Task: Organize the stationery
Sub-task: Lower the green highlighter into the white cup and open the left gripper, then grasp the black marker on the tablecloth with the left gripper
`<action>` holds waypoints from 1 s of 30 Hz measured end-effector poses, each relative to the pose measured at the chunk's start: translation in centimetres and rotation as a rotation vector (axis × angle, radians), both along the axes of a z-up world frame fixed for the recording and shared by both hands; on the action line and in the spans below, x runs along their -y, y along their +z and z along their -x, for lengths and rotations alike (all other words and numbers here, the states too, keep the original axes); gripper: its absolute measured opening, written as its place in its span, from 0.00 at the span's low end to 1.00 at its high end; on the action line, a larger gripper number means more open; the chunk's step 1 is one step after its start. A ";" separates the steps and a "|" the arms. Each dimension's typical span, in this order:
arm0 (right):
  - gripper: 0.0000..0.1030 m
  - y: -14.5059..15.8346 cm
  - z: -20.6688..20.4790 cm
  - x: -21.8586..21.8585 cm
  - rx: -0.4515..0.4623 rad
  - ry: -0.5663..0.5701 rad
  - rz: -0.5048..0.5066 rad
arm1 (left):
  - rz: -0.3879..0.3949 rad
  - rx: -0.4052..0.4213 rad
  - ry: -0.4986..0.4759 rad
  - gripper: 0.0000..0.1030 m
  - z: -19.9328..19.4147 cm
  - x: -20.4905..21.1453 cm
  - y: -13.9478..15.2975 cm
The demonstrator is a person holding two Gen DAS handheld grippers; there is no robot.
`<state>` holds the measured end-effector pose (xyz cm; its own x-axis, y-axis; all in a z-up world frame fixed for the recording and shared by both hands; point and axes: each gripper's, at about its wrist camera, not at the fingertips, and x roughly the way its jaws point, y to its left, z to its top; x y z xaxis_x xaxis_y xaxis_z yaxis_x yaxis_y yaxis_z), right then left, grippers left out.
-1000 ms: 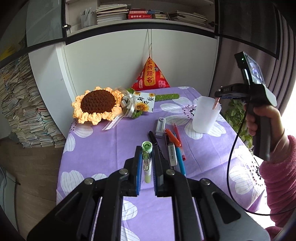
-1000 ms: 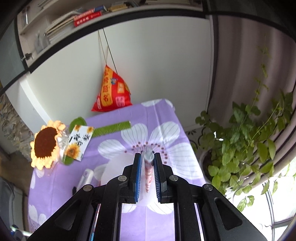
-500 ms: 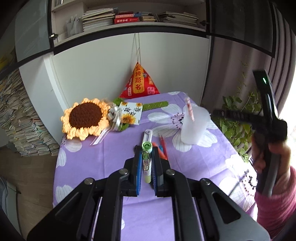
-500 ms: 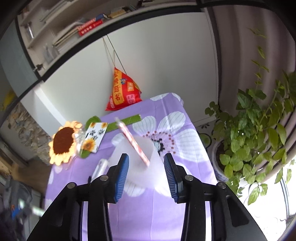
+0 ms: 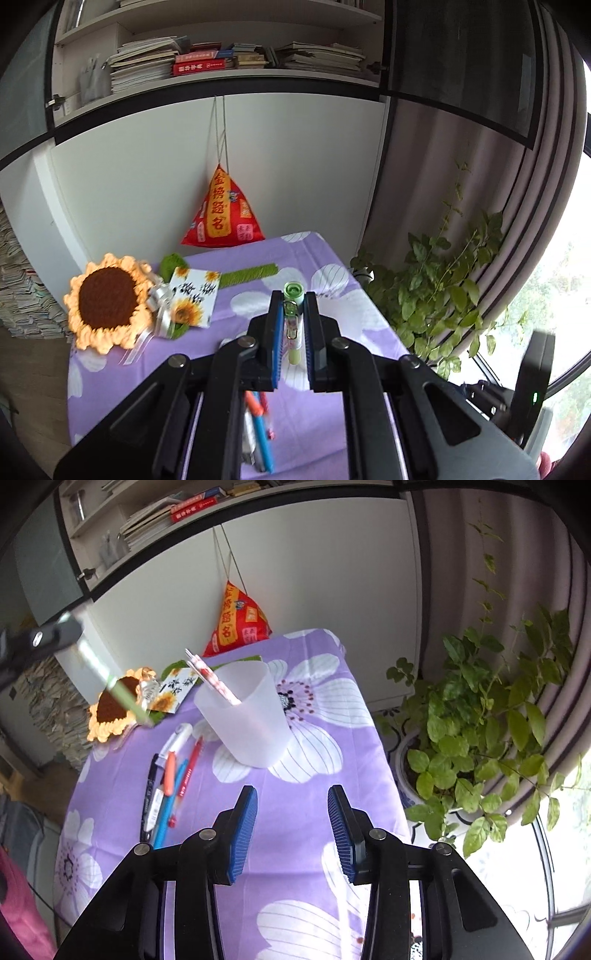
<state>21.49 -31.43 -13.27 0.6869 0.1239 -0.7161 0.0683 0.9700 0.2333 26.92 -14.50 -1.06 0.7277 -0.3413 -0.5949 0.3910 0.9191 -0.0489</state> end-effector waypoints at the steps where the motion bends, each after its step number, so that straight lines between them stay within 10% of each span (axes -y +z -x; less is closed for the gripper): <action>1: 0.39 -0.1 0.2 0.2 -0.003 -0.005 0.003 | -0.001 -0.003 0.004 0.08 -0.5 0.5 0.0; 30: 0.39 -1.4 0.9 -0.1 -0.034 0.013 0.013 | -0.043 -0.143 0.033 0.08 -4.1 1.6 -5.7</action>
